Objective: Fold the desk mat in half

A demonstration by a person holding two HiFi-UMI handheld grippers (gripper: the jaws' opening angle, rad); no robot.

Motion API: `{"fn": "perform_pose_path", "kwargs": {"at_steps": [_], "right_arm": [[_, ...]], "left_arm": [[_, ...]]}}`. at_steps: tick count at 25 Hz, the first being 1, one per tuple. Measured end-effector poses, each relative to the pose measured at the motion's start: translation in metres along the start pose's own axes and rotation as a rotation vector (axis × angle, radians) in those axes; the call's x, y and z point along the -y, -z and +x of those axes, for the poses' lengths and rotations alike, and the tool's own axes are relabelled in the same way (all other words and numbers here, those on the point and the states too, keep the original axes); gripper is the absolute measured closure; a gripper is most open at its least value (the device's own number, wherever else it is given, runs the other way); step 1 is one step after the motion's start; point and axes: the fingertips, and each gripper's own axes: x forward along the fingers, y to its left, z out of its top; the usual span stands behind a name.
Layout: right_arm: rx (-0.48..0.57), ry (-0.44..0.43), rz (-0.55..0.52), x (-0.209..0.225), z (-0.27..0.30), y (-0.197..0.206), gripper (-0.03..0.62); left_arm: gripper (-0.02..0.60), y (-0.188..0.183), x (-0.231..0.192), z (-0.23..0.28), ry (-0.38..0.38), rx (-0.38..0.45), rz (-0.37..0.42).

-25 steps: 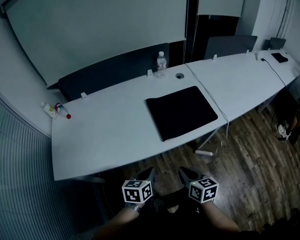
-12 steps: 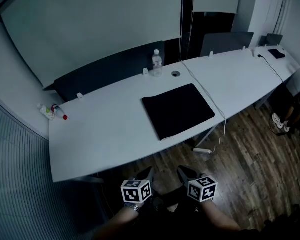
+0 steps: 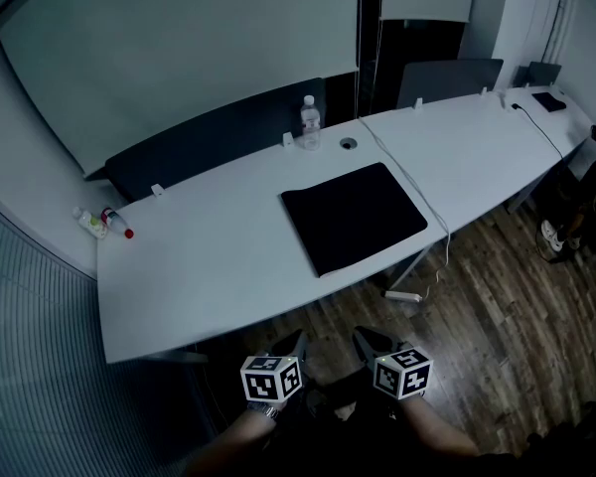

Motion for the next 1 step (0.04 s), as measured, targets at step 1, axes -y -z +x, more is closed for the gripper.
{"fn": "perform_pose_path", "kwargs": {"at_steps": [1], "right_arm": [[0.000, 0.001, 0.000, -0.0002, 0.0004, -0.0006, 0.572]], "left_arm": [[0.577, -0.0005, -0.0004, 0.0000, 0.000, 0.000, 0.000]]}}
